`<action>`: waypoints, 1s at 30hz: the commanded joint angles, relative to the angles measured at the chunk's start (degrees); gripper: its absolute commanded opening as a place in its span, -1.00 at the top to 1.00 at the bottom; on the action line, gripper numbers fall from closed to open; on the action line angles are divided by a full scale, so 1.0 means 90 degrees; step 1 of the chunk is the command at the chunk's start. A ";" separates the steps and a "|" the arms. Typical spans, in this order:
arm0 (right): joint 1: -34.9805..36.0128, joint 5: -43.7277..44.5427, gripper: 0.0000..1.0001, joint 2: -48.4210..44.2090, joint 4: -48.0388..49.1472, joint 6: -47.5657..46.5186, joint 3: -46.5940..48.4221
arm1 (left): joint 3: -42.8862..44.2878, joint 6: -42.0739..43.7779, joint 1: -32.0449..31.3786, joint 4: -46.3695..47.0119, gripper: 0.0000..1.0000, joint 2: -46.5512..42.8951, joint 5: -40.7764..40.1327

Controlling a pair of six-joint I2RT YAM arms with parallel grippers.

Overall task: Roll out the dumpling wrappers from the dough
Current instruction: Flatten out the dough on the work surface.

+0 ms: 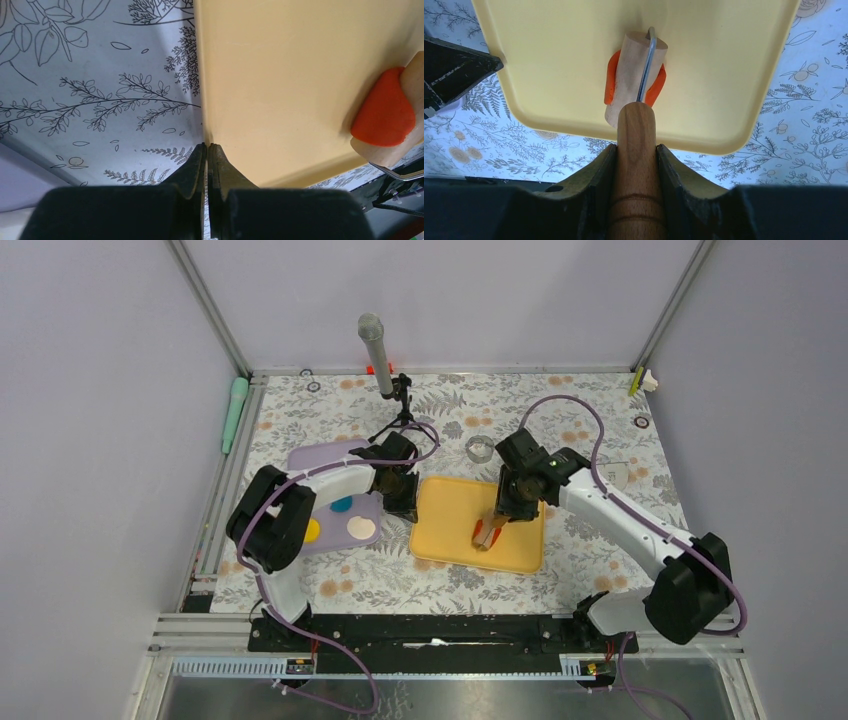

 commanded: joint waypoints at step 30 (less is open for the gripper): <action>-0.0043 0.0255 1.00 -0.0941 0.0046 0.0026 -0.1087 | -0.0256 -0.0091 0.0001 0.0211 1.00 -0.0250 -0.0052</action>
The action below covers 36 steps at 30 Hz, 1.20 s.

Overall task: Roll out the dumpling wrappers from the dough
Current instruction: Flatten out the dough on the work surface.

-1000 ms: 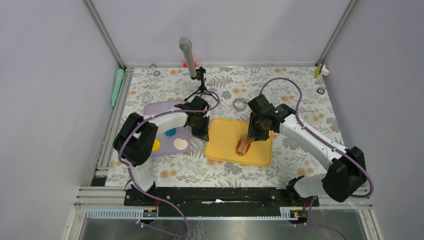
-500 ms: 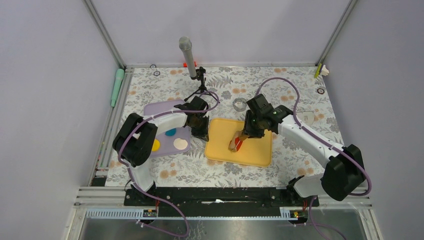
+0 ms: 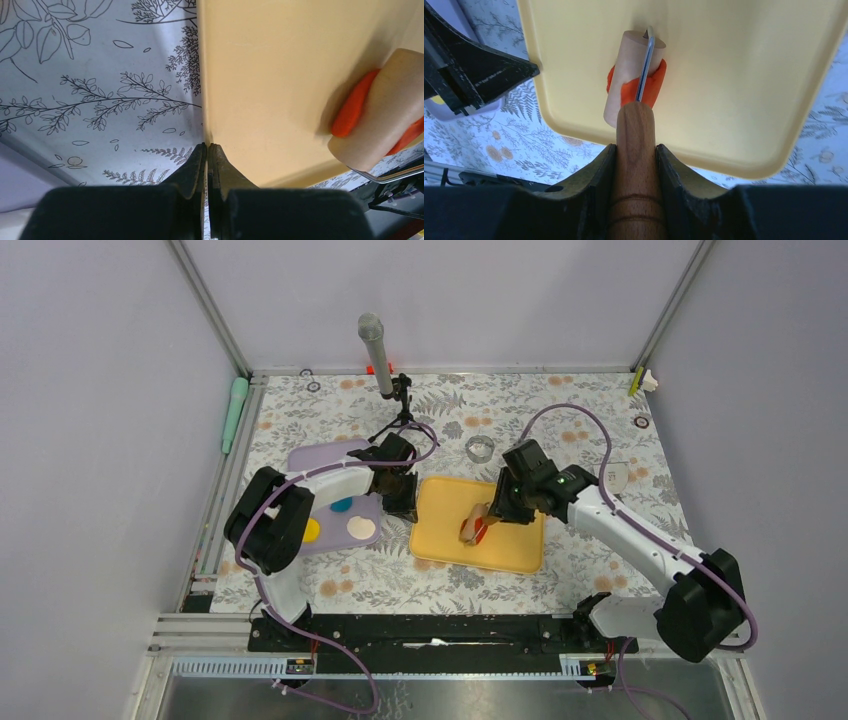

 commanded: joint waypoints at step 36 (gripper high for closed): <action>-0.0353 0.0561 1.00 -0.0550 -0.1499 -0.0021 -0.0693 | 0.0068 0.0141 -0.0067 -0.0037 1.00 -0.0124 -0.0051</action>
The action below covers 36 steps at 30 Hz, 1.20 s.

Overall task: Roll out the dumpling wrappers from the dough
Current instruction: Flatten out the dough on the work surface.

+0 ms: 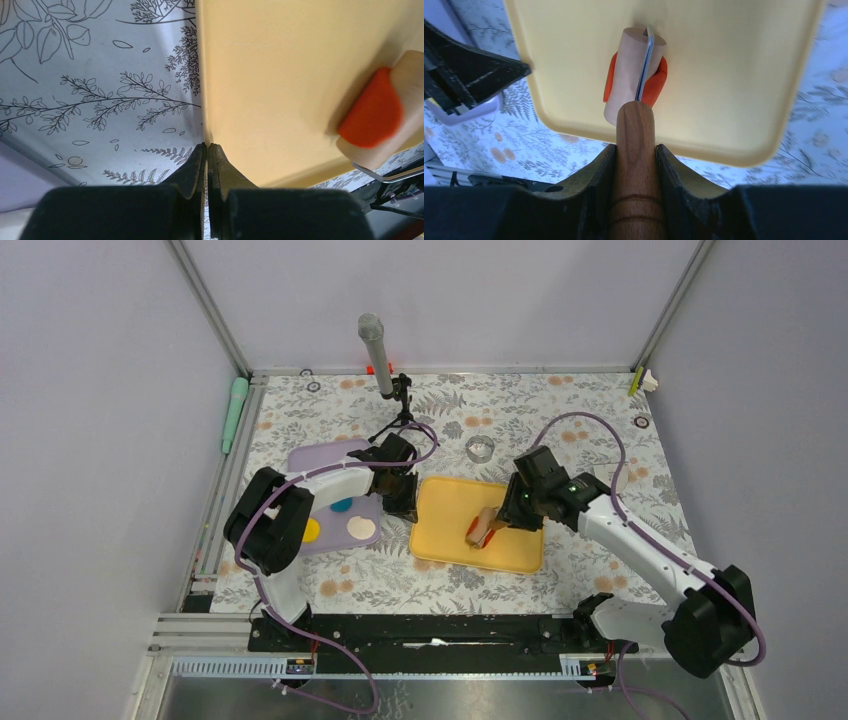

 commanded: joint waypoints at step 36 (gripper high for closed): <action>-0.0854 0.0560 1.00 -0.0997 -0.2331 -0.0148 -0.0677 | 0.0113 0.0089 -0.0048 -0.0130 1.00 -0.0110 -0.0085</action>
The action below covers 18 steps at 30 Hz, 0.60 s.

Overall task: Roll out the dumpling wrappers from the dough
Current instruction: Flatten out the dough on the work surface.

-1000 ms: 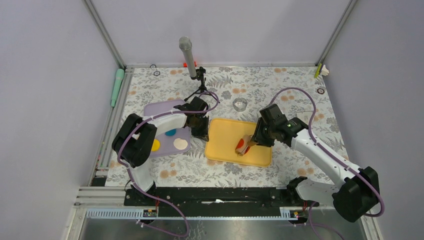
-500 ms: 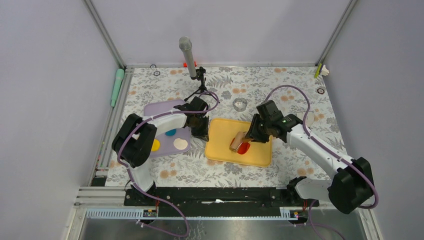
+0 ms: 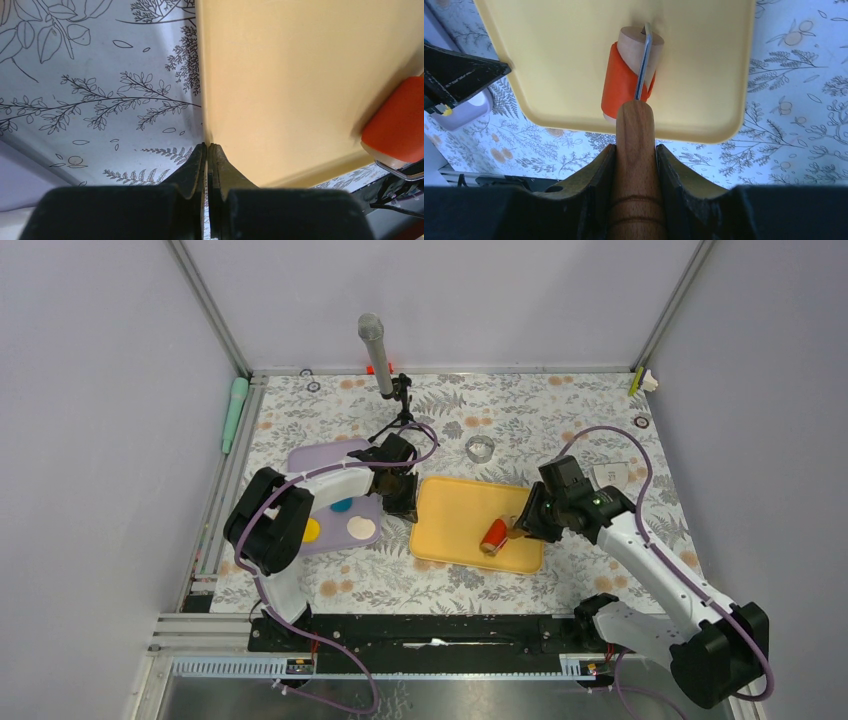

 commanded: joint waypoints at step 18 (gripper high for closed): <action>-0.0127 0.0528 1.00 0.0662 -0.1081 -0.0311 0.0357 | 0.0138 0.0102 -0.0036 -0.0112 1.00 -0.0069 -0.0019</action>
